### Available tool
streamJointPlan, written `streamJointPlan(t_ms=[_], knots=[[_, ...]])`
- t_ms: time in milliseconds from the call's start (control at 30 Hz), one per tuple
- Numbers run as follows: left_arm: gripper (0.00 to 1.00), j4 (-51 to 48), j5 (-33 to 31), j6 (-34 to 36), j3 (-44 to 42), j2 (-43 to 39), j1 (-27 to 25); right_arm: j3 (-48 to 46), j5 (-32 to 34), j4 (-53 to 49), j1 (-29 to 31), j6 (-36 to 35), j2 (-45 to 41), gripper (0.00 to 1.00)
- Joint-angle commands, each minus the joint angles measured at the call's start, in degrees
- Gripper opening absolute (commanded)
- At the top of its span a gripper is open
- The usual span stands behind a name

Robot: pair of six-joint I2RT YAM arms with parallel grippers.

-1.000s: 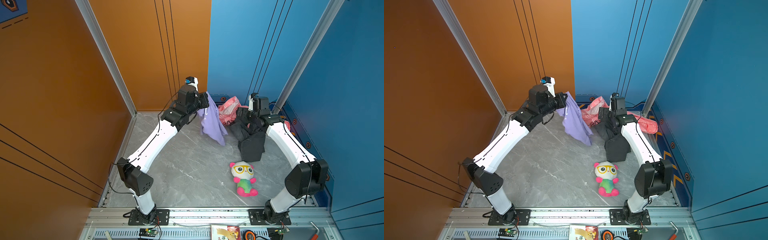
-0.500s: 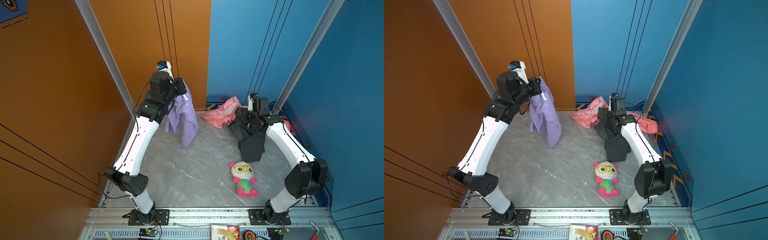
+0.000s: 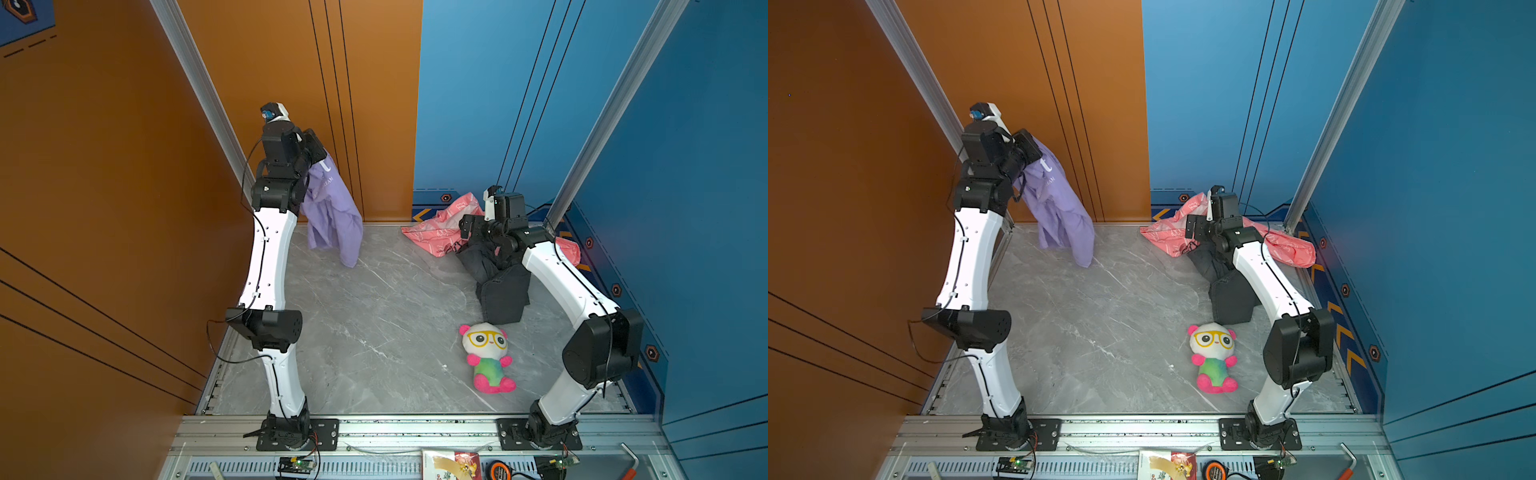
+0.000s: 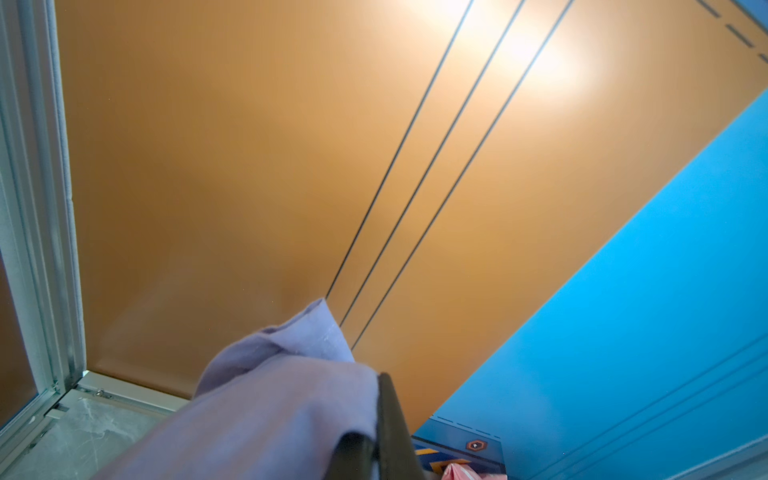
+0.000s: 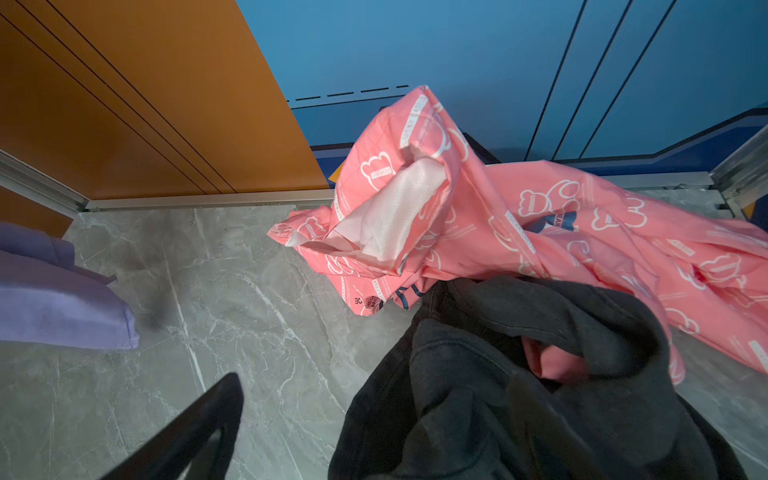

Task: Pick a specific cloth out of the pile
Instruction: 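Lift the lavender shirt with the left gripper and pull it out of the pile, then lower the lavender shirt onto the table beside the pile and open the left gripper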

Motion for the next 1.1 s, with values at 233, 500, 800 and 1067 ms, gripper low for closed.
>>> streamJointPlan(t_ms=[233, 500, 800, 1067], knots=[[0.0, 10.9, 1.2, -0.8, -20.5, -8.1, 2.6, 2.9, -3.1, 1.6, 0.5, 0.6, 1.1, 1.0], [0.0, 24.0, -1.4, -12.2, -67.3, -18.9, 1.8, 2.8, -4.7, 1.6, 0.6, 1.1, 1.9, 1.0], [0.0, 11.4, -3.2, -17.0, -81.5, -20.8, 1.9, 2.0, -5.6, 1.5, 0.5, 1.0, 1.6, 1.0], [0.0, 5.6, -2.3, -21.1, -90.6, -22.0, 2.5, 0.5, -5.9, 1.5, 0.3, 1.0, 0.8, 1.0]])
